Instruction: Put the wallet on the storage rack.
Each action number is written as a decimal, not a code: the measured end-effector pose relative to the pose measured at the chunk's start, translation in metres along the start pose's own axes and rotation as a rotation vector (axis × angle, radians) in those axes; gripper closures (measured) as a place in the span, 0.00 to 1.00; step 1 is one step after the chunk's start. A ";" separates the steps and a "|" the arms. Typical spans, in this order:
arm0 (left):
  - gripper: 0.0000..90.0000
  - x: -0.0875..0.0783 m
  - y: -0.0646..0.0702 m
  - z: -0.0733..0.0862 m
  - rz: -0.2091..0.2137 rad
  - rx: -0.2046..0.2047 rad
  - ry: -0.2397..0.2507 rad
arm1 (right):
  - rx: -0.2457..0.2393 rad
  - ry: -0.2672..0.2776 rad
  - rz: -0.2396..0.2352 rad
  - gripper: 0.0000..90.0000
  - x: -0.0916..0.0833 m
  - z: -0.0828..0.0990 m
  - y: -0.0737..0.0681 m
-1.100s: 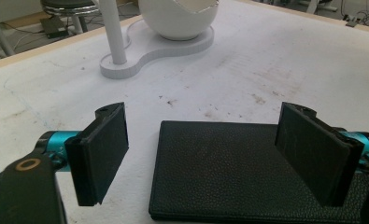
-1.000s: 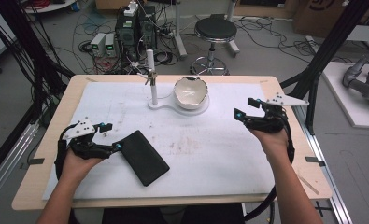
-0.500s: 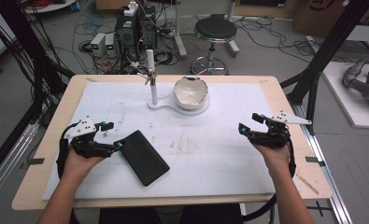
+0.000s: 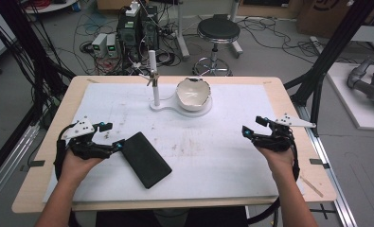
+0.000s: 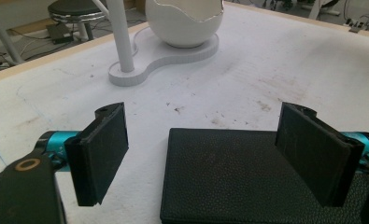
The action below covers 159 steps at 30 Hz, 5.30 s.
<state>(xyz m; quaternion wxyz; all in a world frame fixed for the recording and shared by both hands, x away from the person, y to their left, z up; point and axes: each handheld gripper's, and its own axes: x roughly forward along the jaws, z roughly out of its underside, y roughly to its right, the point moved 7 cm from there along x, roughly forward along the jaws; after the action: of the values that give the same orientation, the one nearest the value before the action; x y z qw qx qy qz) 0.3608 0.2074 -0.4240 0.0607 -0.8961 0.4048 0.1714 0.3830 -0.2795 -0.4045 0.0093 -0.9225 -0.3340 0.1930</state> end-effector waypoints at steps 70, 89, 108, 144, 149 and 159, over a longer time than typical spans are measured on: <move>0.19 -0.058 -0.006 0.012 -0.069 0.000 0.018 | -0.069 -0.546 -0.495 0.49 0.198 0.058 -0.217; 0.19 -0.058 -0.006 0.013 -0.072 0.004 0.014 | -0.024 -0.519 -0.556 0.92 0.193 0.053 -0.215; 0.19 -0.055 -0.004 0.012 -0.055 0.002 0.020 | -0.104 -0.350 -0.483 0.93 0.144 -0.004 -0.177; 0.18 0.032 0.048 -0.064 0.358 -0.020 -0.002 | -0.512 -0.319 -0.569 0.93 0.082 -0.052 -0.170; 0.18 0.045 0.064 -0.069 0.421 0.001 -0.039 | -0.553 -0.312 -0.593 0.93 0.080 -0.052 -0.170; 0.47 0.054 0.083 -0.066 0.514 0.081 -0.080 | -0.604 -0.299 -0.620 0.93 0.077 -0.050 -0.172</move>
<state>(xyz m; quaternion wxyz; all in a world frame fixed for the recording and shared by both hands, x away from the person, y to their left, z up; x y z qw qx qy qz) 0.3489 0.0982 -0.3786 0.0670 -0.7532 0.6230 0.2002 0.3499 -0.0927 -0.3602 -0.2509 -0.7023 -0.6334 0.2064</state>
